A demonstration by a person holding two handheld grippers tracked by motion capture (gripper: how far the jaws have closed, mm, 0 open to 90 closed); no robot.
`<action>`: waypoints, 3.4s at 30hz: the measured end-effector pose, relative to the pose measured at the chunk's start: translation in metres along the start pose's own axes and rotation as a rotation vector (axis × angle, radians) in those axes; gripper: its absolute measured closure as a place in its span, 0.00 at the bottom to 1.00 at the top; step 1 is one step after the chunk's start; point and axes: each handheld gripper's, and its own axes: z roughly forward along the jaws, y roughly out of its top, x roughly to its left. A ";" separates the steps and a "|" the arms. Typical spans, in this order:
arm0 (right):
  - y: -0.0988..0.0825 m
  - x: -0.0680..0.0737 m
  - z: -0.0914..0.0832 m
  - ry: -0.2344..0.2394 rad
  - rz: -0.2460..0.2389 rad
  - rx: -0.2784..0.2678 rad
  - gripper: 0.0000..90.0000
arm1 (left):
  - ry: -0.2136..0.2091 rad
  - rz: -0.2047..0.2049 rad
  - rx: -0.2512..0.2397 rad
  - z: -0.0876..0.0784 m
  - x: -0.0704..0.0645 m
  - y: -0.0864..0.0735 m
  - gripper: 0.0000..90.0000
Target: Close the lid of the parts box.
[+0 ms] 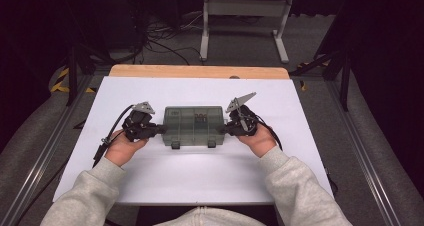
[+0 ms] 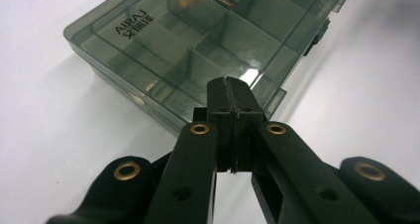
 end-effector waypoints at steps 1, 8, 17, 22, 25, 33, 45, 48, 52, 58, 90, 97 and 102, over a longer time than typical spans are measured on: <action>0.000 0.000 0.000 0.000 0.000 0.000 1.00 | 0.000 0.000 0.000 0.000 0.000 0.000 0.99; -0.001 0.003 0.005 -0.001 -0.003 0.015 1.00 | -0.053 -0.020 0.012 0.004 0.003 -0.005 0.98; -0.004 0.004 0.010 -0.014 0.003 0.023 1.00 | -0.048 -0.030 0.017 0.007 0.003 -0.006 0.97; -0.005 0.003 0.010 -0.032 0.012 0.008 1.00 | -0.076 -0.071 -0.007 0.009 0.010 -0.008 0.97; -0.006 0.003 0.011 -0.036 0.017 -0.001 1.00 | -0.075 -0.072 -0.010 0.009 0.011 -0.008 0.99; -0.010 0.005 0.011 -0.070 0.003 -0.022 1.00 | -0.030 -0.031 -0.032 0.015 0.005 -0.009 0.99; -0.016 0.003 0.017 -0.085 0.012 -0.037 1.00 | -0.008 -0.023 -0.051 0.020 0.004 -0.013 0.99; -0.015 0.003 0.016 -0.082 0.014 -0.036 0.98 | -0.031 -0.036 -0.059 0.018 0.006 -0.014 0.97; -0.014 0.008 0.008 -0.066 0.004 -0.086 0.86 | -0.038 -0.032 -0.085 0.011 0.006 -0.015 0.80; -0.011 0.015 -0.004 -0.075 -0.018 -0.145 0.64 | -0.049 -0.022 -0.182 -0.011 0.000 -0.017 0.59; -0.068 0.027 -0.063 -0.170 -0.057 -0.515 0.00 | 0.033 -0.004 -0.523 -0.057 -0.011 -0.068 0.00; -0.083 0.031 -0.064 -0.196 -0.049 -0.517 0.00 | 0.059 0.010 -0.550 -0.057 -0.012 -0.081 0.00; -0.095 0.033 -0.062 -0.216 -0.060 -0.527 0.00 | 0.060 0.023 -0.559 -0.057 -0.014 -0.087 0.00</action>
